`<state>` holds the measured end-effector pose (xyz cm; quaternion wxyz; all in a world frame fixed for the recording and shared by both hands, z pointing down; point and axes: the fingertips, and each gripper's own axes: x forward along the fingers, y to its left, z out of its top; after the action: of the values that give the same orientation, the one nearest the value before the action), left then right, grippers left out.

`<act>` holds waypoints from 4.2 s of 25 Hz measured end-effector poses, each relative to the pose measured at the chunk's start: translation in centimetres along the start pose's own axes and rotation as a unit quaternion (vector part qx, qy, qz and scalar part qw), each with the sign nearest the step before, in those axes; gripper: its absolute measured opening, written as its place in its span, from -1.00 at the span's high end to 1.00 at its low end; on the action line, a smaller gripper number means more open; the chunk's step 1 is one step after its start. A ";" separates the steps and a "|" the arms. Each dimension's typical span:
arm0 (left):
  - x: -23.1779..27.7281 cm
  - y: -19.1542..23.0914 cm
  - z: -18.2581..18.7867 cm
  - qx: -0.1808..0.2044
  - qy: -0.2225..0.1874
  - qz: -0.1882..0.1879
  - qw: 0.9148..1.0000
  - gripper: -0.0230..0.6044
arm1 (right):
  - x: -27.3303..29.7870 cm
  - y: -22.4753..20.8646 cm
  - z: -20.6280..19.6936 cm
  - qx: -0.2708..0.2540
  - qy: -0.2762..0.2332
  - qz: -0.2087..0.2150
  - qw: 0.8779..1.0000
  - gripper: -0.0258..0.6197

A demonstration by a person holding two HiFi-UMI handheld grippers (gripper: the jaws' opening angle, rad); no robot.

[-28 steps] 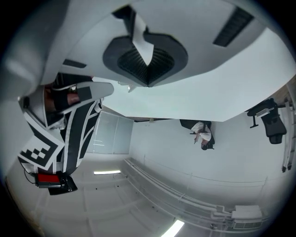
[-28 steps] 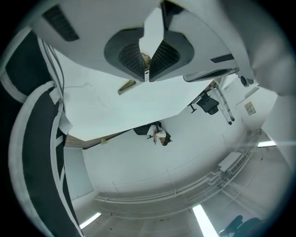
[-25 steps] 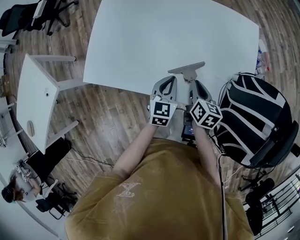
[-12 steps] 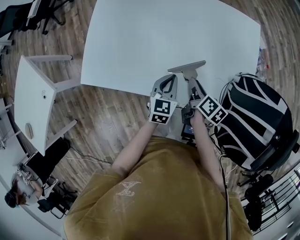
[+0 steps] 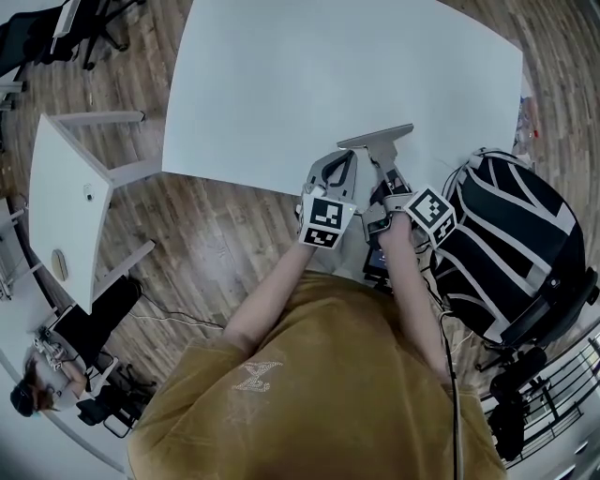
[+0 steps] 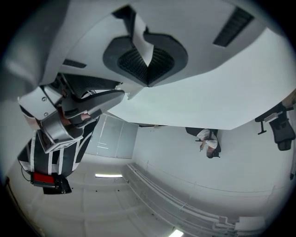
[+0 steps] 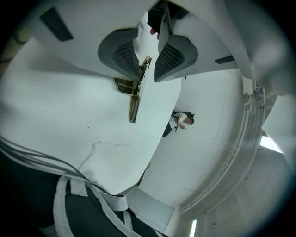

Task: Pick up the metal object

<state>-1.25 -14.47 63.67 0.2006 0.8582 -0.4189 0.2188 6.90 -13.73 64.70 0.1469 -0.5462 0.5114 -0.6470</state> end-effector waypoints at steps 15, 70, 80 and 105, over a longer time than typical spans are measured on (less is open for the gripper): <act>0.1 0.4 -0.8 0.000 0.013 -0.001 1.000 0.91 | 1.7 -0.7 0.4 0.101 0.005 0.036 0.994 0.89; -11.2 -2.1 12.7 0.009 -0.164 0.055 0.985 0.91 | -10.2 14.8 0.0 -0.425 -0.078 0.137 0.891 0.89; -12.0 -2.8 14.7 0.020 -0.187 0.058 0.980 0.91 | -12.9 17.6 1.7 -0.492 -0.136 0.145 0.847 0.89; -13.7 -5.0 19.0 0.034 -0.236 0.055 0.970 0.91 | -17.7 20.9 3.3 -0.582 -0.256 0.150 0.757 0.89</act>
<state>-0.89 -13.01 39.81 0.0544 0.8675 -0.4932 0.0346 8.39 -11.17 37.29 0.0216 -0.5881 0.8079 -0.0304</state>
